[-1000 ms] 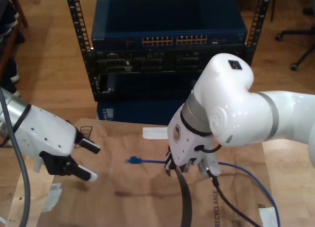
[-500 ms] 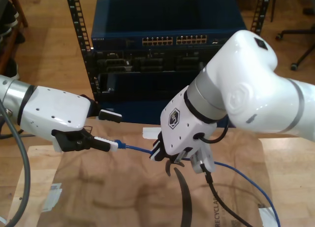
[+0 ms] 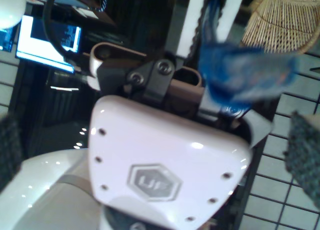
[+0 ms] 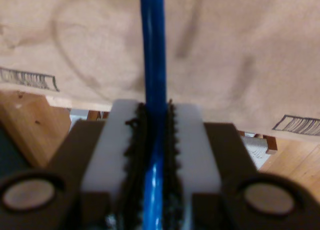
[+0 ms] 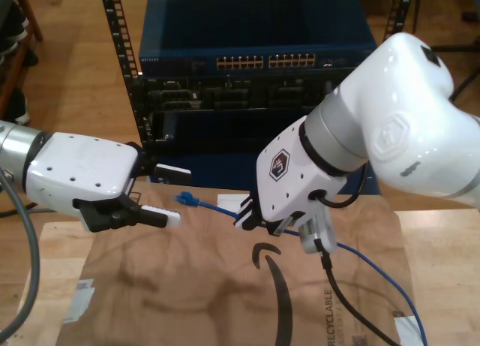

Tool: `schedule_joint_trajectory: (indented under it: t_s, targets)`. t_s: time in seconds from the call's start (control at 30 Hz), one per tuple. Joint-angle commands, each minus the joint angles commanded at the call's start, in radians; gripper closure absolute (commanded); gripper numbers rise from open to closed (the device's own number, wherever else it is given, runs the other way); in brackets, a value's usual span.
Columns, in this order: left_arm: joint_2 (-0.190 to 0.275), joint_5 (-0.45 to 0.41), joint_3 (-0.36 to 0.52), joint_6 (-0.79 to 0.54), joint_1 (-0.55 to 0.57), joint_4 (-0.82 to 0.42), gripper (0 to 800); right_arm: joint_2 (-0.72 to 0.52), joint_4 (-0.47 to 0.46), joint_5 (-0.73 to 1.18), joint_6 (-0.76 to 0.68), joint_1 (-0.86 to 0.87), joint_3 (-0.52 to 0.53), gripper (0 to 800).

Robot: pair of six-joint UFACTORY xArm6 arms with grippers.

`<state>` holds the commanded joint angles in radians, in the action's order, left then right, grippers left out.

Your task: Grab the cable and plug it in

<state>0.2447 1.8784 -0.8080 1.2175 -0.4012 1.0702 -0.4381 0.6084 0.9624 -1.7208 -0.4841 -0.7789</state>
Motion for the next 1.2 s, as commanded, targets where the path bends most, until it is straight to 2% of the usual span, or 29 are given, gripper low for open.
schedule_joint_trajectory:
  t_s: [0.17,0.3,0.37,0.73,0.8,1.2]
  targets:
    - [-0.021,0.003,-0.002,0.003,-0.031,0.034,108,-0.008,0.0,0.0,0.0,-0.002,0.002,782]
    - [-0.049,0.046,0.0,0.003,-0.037,0.064,111,-0.008,0.002,0.0,0.0,-0.002,0.0,782]
    - [-0.051,0.049,0.0,0.003,-0.037,0.063,152,-0.009,0.002,0.0,0.0,-0.002,0.0,782]
    - [-0.052,0.054,0.008,0.003,-0.037,0.061,261,-0.009,0.002,-0.002,0.005,-0.002,-0.003,782]
    - [-0.052,0.052,0.009,0.003,-0.037,0.061,322,-0.009,0.0,-0.002,0.005,-0.002,-0.003,782]
    - [-0.052,0.051,0.012,0.005,-0.037,0.06,440,-0.011,0.0,-0.002,0.006,0.0,-0.005,782]
